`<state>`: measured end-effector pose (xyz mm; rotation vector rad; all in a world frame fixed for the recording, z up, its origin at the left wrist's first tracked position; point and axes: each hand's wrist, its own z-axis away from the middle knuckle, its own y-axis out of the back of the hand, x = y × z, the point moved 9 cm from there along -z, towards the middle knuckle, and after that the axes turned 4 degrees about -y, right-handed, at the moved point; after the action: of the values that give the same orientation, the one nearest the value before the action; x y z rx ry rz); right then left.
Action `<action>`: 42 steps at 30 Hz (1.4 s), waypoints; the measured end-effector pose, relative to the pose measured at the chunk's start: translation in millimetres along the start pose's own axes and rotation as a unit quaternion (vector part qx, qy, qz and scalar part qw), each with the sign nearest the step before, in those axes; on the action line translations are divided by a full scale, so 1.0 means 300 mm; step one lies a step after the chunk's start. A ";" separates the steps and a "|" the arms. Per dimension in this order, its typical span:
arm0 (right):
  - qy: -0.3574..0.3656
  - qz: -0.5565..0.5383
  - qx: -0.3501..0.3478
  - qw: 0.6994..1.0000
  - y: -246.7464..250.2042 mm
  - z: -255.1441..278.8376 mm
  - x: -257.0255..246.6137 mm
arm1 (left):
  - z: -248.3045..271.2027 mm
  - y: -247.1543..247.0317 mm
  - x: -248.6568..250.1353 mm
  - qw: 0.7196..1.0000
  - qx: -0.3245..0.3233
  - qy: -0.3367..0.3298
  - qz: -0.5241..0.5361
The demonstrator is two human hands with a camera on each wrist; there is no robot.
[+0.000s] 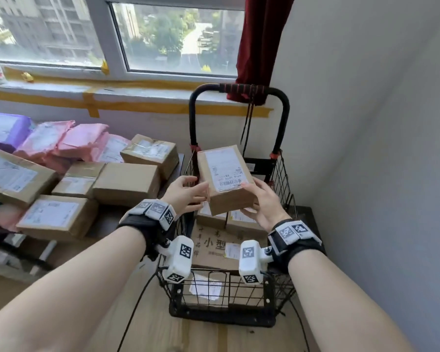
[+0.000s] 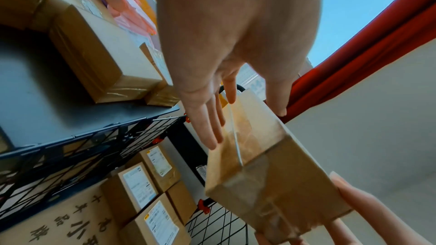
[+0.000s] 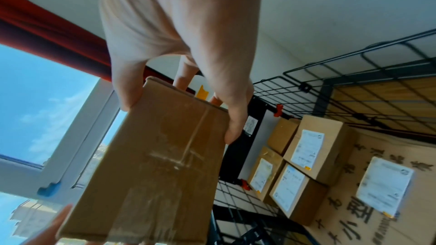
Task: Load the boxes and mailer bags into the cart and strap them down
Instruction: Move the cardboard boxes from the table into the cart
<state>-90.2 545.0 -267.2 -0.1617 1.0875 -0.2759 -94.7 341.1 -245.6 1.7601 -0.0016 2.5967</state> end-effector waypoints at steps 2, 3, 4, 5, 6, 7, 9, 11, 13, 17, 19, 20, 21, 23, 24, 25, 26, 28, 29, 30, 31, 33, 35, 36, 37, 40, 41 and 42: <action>-0.018 0.009 -0.005 1.000 0.065 -0.008 0.019 | -0.029 -0.015 -0.022 1.000 0.015 0.012 -0.017; -0.028 0.014 -0.009 0.999 0.094 -0.016 0.030 | -0.048 -0.015 -0.031 0.999 0.022 0.018 -0.029; -0.039 0.020 -0.018 0.999 0.114 -0.021 0.041 | -0.066 -0.014 -0.041 0.999 0.023 0.026 -0.037; -0.050 0.025 -0.028 0.998 0.133 -0.030 0.054 | -0.086 -0.018 -0.054 0.998 0.018 0.039 -0.039; -0.059 0.030 -0.040 0.997 0.146 -0.035 0.062 | -0.108 -0.026 -0.071 0.998 0.005 0.055 -0.038; -0.066 0.036 -0.049 0.996 0.156 -0.044 0.070 | -0.127 -0.037 -0.087 0.997 -0.013 0.072 -0.037; -0.081 0.039 -0.054 0.995 0.175 -0.072 0.086 | -0.161 -0.057 -0.113 0.994 -0.038 0.096 -0.040; -0.084 0.017 -0.030 0.996 0.197 -0.128 0.102 | -0.211 -0.060 -0.136 0.992 -0.039 0.105 -0.051; -0.086 -0.014 0.002 0.996 0.213 -0.188 0.117 | -0.269 -0.058 -0.163 0.992 -0.034 0.109 -0.059; -0.107 -0.028 0.034 0.993 0.215 -0.325 0.174 | -0.389 -0.056 -0.254 0.987 -0.040 0.136 -0.071; -0.120 -0.032 0.062 0.990 0.233 -0.411 0.223 | -0.463 -0.055 -0.317 0.984 -0.047 0.141 -0.102; -0.129 -0.029 0.076 0.988 0.244 -0.454 0.255 | -0.499 -0.053 -0.356 0.981 -0.050 0.146 -0.120; -0.144 -0.019 0.084 0.986 0.254 -0.500 0.293 | -0.534 -0.051 -0.399 0.977 -0.054 0.155 -0.136; -0.182 0.000 0.085 0.980 0.265 -0.572 0.381 | -0.592 -0.039 -0.493 0.970 -0.056 0.183 -0.152; -0.201 0.006 0.078 0.976 0.266 -0.603 0.428 | -0.618 -0.030 -0.542 0.966 -0.053 0.198 -0.157; -0.219 0.013 0.072 0.973 0.271 -0.635 0.478 | -0.641 -0.019 -0.590 0.962 -0.050 0.212 -0.164; -0.234 0.020 0.068 0.970 0.275 -0.664 0.525 | -0.664 -0.009 -0.643 0.958 -0.044 0.226 -0.169; -0.262 0.041 0.061 0.962 0.285 -0.718 0.622 | -0.703 0.009 -0.743 0.951 -0.037 0.252 -0.176; -0.275 0.050 0.060 0.958 0.291 -0.748 0.677 | -0.722 0.016 -0.793 0.948 -0.033 0.264 -0.175; -0.288 0.057 0.062 0.954 0.299 -0.773 0.730 | -0.738 0.024 -0.840 0.945 -0.028 0.274 -0.176; -0.302 0.059 0.070 0.949 0.309 -0.794 0.782 | -0.752 0.031 -0.884 0.942 -0.020 0.283 -0.179; -0.329 0.071 0.078 0.939 0.324 -0.831 0.869 | -0.782 0.049 -0.959 0.935 -0.005 0.298 -0.192; -0.346 0.087 0.072 0.931 0.331 -0.869 0.946 | -0.810 0.064 -1.026 0.927 0.007 0.313 -0.206; -0.352 0.098 0.066 0.929 0.331 -0.886 0.979 | -0.824 0.075 -1.063 0.923 0.017 0.320 -0.214; -0.354 0.105 0.061 0.927 0.332 -0.905 1.010 | -0.837 0.084 -1.096 0.918 0.030 0.327 -0.221; -0.367 0.120 0.048 0.921 0.324 -0.933 1.078 | -0.857 0.097 -1.171 0.914 0.070 0.334 -0.219; -0.373 0.118 0.041 0.919 0.319 -0.940 1.096 | -0.860 0.104 -1.189 0.913 0.090 0.338 -0.211; -0.380 0.115 0.033 0.917 0.312 -0.943 1.107 | -0.858 0.113 -1.208 0.912 0.111 0.343 -0.198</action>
<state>-184.1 536.5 -703.4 -0.0651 0.3142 -0.0212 -199.9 307.0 -677.4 0.6720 0.5988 2.7911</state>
